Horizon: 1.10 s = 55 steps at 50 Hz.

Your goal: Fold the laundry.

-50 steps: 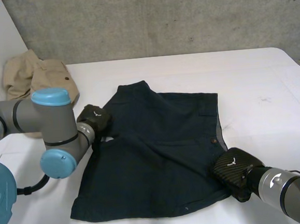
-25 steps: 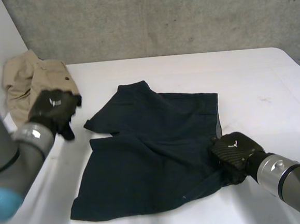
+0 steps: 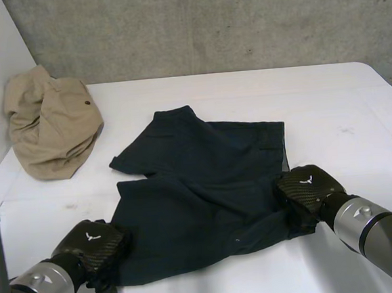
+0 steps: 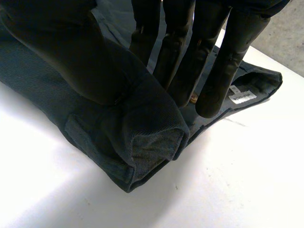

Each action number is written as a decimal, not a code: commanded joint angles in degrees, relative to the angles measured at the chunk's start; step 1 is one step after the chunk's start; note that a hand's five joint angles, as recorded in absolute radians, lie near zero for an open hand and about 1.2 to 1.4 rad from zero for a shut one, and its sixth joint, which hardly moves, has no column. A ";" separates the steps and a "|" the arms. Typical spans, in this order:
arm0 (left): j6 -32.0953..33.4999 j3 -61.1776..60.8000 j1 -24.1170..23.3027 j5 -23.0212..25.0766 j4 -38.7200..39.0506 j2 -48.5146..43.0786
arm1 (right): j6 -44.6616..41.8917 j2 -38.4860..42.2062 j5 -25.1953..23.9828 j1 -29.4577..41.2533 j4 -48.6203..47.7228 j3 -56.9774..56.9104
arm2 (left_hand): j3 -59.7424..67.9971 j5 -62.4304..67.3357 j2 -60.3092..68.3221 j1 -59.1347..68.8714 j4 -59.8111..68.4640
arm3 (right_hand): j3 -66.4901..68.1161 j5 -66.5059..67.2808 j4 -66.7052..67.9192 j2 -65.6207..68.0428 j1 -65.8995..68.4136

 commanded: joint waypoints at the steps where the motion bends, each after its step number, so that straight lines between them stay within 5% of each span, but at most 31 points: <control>1: 2.93 3.55 -1.33 -2.37 2.88 -8.02 | -0.73 -0.25 0.07 0.17 1.24 0.09 | 45.76 45.70 45.31 44.74 45.68 | 11.72 13.10 11.92 12.94 23.68; 9: 10.22 14.17 -4.15 -5.18 3.76 -16.11 | -3.89 -1.22 -0.10 0.00 6.08 -2.54 | 45.80 45.74 45.36 44.78 45.72 | 11.72 13.10 11.92 12.94 23.68; 19: 10.93 34.57 -4.15 -5.71 12.28 -23.05 | -6.62 2.46 1.65 0.79 5.91 -13.61 | 45.80 45.74 45.36 44.78 45.72 | 11.72 13.10 11.92 12.94 23.68; 37: 10.85 74.45 -5.11 -4.22 27.66 -54.41 | -13.30 32.95 12.55 6.24 -4.37 -54.04 | 45.80 45.74 45.36 44.78 45.72 | 11.72 13.10 11.92 12.94 23.68; 51: 10.85 96.02 -4.41 -0.18 29.07 -72.98 | -25.95 57.92 18.18 6.68 -7.01 -84.98 | 45.80 45.74 45.36 44.78 45.72 | 11.72 13.10 11.92 12.94 23.68; 52: 10.85 96.11 -4.41 0.00 29.34 -73.33 | -25.87 60.02 18.18 6.68 -6.75 -87.69 | 45.80 45.74 45.36 44.78 45.72 | -2.38 -1.00 -2.17 -1.15 9.59; 54: 10.85 95.76 -4.41 -0.09 31.09 -73.77 | -25.87 61.44 17.92 6.68 -6.49 -89.47 | 36.83 36.77 36.39 35.81 36.75 | -58.28 -56.90 -58.08 -57.06 -46.32; 55: 10.76 95.32 -4.41 -0.35 31.79 -73.69 | -25.87 61.79 17.74 6.68 -6.40 -90.00 | 17.43 17.36 16.98 16.41 17.34 | -58.28 -56.90 -58.08 -57.06 -46.32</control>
